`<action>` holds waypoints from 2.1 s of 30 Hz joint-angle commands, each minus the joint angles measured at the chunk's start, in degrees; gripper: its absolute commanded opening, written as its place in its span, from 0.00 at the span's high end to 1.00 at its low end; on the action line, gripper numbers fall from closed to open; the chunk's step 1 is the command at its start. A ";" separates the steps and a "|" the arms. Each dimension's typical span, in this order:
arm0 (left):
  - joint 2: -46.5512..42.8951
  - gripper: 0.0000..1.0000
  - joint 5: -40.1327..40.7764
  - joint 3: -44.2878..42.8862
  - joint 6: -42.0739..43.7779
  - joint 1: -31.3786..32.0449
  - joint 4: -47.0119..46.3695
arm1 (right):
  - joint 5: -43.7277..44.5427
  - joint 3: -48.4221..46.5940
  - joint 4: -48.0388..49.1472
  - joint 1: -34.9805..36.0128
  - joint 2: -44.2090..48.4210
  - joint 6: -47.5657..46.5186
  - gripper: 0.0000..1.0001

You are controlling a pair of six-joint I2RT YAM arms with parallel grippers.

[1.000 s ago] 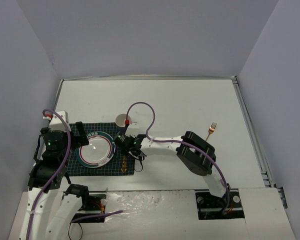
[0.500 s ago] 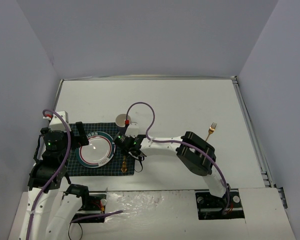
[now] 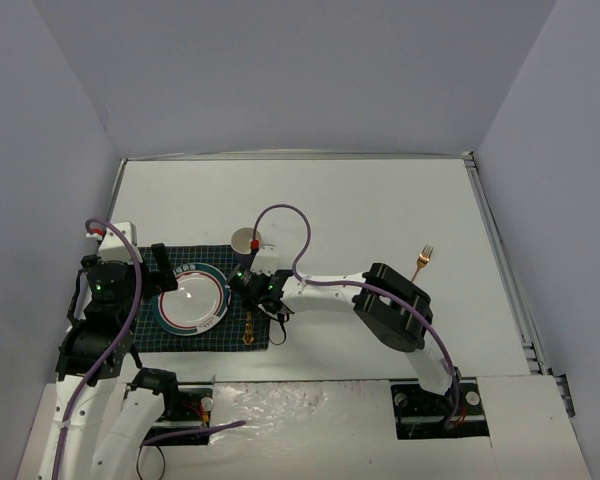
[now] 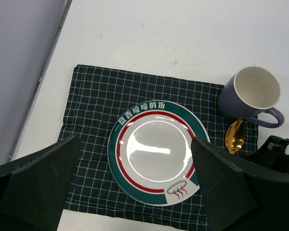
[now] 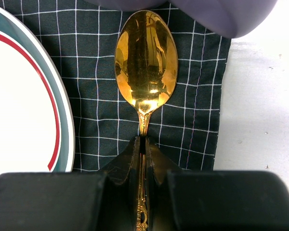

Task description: Set the dinner table for one person

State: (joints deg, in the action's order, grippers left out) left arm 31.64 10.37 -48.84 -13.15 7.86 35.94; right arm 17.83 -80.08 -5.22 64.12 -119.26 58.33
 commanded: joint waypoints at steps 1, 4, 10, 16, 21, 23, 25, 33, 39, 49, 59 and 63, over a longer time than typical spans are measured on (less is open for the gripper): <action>0.44 0.03 0.14 -0.29 -0.52 -0.39 -2.28 | 3.83 1.74 -3.18 -0.48 2.06 -0.27 1.00; 0.44 0.03 0.18 -0.29 -0.48 -0.39 -2.28 | 3.72 2.01 -3.22 -0.48 2.18 -0.07 0.97; 0.50 0.03 0.18 -0.29 -0.47 -0.39 -2.37 | 4.38 1.97 -3.25 -0.48 3.36 -0.47 0.78; 0.53 0.03 0.18 -0.21 -0.47 -0.39 -2.28 | 5.33 1.51 -3.22 -0.41 5.85 -1.65 0.69; 0.68 0.03 0.11 -0.20 -0.47 -0.39 -2.28 | 7.92 4.35 -3.38 -0.65 12.57 -3.42 0.66; 0.89 0.03 -0.09 -0.20 -0.47 -0.39 -2.28 | 9.66 6.59 -3.31 -1.21 15.98 -4.12 0.65; 1.06 0.03 -0.28 -0.12 -0.47 -0.39 -2.29 | 10.68 9.10 -3.51 -2.86 19.20 -5.34 0.64; 1.76 0.03 -0.96 -0.12 -0.39 -0.30 -2.37 | 10.76 26.65 -4.36 -21.00 35.35 -10.03 0.60; 2.16 0.03 -1.15 -0.12 -0.34 -0.39 -2.51 | 7.27 32.40 -3.68 -40.84 38.99 -17.91 0.59; 2.29 0.03 -1.11 -0.12 -0.39 -0.30 -2.34 | -0.86 34.29 0.03 -60.10 35.06 -23.78 0.62; 2.29 0.03 -1.14 -0.12 -0.39 -0.30 -2.37 | -7.02 33.62 3.51 -63.12 27.46 -26.21 0.71; 2.20 0.03 -1.14 -0.12 -0.39 -0.30 -2.40 | -8.37 33.94 4.11 -63.24 25.94 -26.39 0.74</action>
State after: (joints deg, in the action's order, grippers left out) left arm 33.06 9.26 -48.18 -13.30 7.86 36.08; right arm 11.66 -45.92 -2.47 1.44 -92.00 32.94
